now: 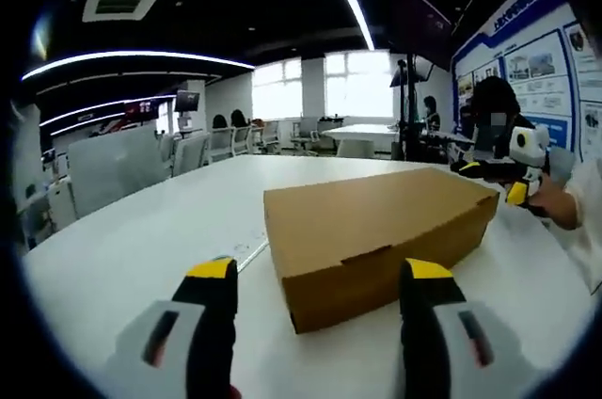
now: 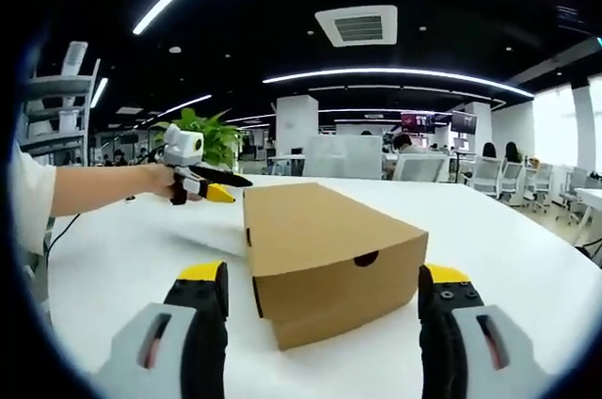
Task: Operate the shoe box by opening the lid, removing the specified soft item, and placing it in the target area until the item is outside and the box remains undamaged.
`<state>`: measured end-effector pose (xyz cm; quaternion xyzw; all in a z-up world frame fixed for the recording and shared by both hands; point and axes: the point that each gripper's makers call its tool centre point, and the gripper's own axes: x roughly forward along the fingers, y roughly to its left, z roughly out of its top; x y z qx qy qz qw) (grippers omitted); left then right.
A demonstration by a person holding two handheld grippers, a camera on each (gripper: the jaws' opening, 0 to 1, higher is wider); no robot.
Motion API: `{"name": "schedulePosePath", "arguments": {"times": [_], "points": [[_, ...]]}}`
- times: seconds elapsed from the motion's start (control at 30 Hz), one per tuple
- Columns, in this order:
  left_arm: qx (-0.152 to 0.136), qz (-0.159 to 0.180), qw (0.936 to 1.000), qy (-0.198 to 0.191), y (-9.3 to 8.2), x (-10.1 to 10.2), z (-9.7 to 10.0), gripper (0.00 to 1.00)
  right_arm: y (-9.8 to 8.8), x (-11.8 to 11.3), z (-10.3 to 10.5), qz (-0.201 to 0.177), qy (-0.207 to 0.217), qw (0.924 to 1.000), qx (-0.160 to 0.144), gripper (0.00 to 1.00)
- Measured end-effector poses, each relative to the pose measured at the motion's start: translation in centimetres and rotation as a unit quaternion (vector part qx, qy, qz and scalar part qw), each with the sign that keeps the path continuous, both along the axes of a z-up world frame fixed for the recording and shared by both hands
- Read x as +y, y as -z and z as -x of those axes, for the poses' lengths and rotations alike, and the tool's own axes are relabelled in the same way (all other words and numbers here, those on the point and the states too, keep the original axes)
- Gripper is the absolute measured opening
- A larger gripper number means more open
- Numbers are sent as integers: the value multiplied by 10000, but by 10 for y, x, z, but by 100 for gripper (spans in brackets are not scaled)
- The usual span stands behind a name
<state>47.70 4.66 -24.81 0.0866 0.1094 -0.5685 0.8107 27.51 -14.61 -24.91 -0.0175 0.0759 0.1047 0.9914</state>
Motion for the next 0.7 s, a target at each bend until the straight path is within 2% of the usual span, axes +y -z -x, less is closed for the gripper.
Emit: {"name": "schedulePosePath", "arguments": {"times": [0.07,0.23,0.3,0.4,0.43,0.53,0.63,0.7], "points": [[11,123,9997,190,1,-3,6,74,3,0,1,-37,3,10000,24,86],[6,129,9994,310,0,0,8,74,1,7,0,-60,-176,9998,-86,85],[48,-4,9993,359,3,1,9,72,2,9,0,-80,-216,9997,-68,84],[132,-717,9963,460,17,6,7,65,5,8,-1,-123,-191,9997,-16,85],[118,-788,9954,524,18,4,6,66,8,8,-2,-118,-152,9998,33,85],[191,-736,9954,581,16,1,4,69,13,10,-4,-91,-102,9998,127,85],[222,-418,9970,606,8,-4,3,69,15,12,-5,29,-79,9998,158,85],[196,-405,9970,624,9,-4,2,69,16,12,-5,102,-60,9997,190,85]]}}
